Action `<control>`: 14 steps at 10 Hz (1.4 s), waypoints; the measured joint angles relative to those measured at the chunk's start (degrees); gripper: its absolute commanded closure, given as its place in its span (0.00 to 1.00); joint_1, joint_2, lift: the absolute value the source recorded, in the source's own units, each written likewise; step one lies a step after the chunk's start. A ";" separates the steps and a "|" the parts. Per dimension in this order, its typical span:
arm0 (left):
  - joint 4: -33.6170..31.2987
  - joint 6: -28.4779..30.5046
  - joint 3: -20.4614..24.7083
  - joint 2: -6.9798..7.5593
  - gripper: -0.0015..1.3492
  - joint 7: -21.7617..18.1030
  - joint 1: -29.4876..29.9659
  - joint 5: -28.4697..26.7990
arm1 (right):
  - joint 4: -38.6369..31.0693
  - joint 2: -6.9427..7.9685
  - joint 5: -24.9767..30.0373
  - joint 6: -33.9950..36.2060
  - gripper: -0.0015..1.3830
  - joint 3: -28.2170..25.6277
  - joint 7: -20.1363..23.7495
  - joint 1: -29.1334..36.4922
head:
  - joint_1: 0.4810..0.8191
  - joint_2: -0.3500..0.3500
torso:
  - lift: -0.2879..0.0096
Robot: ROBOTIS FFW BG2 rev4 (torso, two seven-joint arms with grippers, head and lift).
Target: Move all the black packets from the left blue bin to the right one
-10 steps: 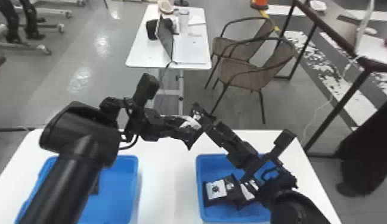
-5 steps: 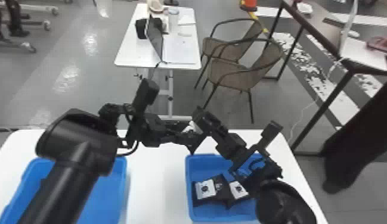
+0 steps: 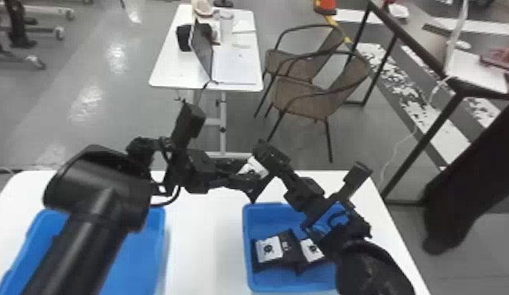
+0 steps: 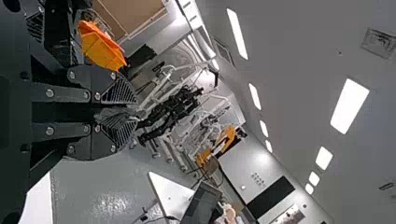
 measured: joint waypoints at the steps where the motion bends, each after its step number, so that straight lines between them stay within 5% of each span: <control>1: -0.11 -0.08 0.26 0.00 0.33 0.33 0.25 0.16 | -0.10 -0.03 -0.21 -0.58 0.84 -0.02 -0.11 0.21 | 0.63 0.28 | 0.97; 2: -0.24 -0.08 0.75 -0.03 0.20 0.75 0.70 0.76 | -0.17 -0.07 -0.22 -1.26 0.84 -0.16 -0.55 0.39 | 0.63 0.28 | 0.97; 4: -1.74 0.82 2.93 -0.05 0.09 0.80 2.88 1.08 | -0.29 -0.09 -0.19 -2.79 0.84 -1.29 -1.92 1.24 | 0.63 0.27 | 0.97; 11: -15.33 5.21 24.76 0.28 0.09 3.27 18.20 0.09 | 2.26 -0.98 -0.54 -1.08 0.84 -5.56 -3.41 7.90 | 0.63 0.44 | 0.97; 14: -16.98 5.41 28.31 -0.08 0.09 3.61 20.13 1.08 | 9.23 -1.21 -1.58 -1.08 0.84 -6.93 -3.28 6.81 | 0.63 0.47 | 0.97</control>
